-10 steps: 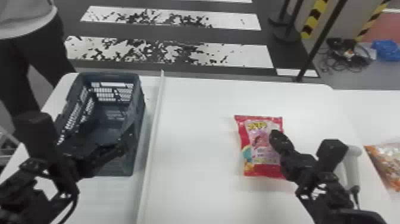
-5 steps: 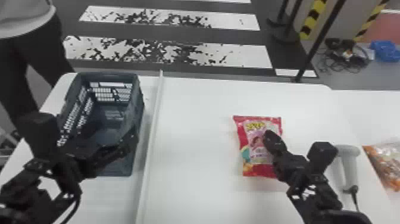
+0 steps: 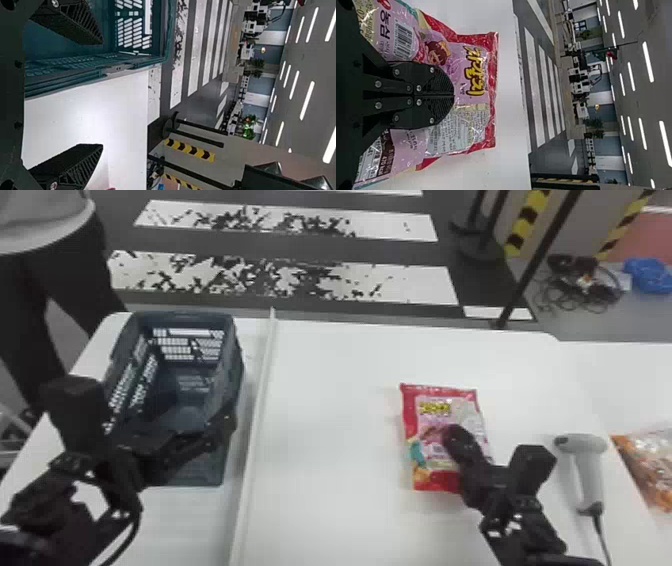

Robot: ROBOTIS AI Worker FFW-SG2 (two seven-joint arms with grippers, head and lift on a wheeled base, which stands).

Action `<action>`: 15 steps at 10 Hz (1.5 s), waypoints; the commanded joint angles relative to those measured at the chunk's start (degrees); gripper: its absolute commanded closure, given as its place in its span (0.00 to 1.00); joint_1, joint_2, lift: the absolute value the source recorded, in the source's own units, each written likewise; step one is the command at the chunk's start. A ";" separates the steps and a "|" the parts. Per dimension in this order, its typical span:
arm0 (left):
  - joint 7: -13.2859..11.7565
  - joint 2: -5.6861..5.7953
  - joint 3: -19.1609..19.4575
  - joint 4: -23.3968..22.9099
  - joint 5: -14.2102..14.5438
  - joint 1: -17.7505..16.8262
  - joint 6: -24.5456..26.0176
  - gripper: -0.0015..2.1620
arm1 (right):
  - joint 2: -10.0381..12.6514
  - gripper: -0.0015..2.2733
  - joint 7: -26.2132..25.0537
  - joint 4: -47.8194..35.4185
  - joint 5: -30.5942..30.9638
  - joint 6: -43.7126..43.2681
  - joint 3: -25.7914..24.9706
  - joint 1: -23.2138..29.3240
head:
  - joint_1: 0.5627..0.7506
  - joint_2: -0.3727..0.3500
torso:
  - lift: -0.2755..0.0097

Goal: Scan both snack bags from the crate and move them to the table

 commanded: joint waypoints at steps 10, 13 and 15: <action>0.09 -0.52 -0.75 2.39 0.31 -0.29 -4.23 0.03 | -0.97 0.99 0.52 -18.50 -2.77 5.08 -3.12 13.63 | 0.70 0.36 | 0.66; 0.09 -0.52 -0.75 1.87 0.31 -0.11 -4.23 0.03 | -0.97 0.91 0.52 -24.13 -4.09 11.05 -5.76 12.84 | 0.70 0.36 | 0.66; 0.18 -0.34 -0.39 1.16 0.31 -0.11 -4.23 0.03 | -1.14 0.00 1.31 -33.53 -6.11 18.26 -13.49 15.91 | 0.70 0.32 | 0.66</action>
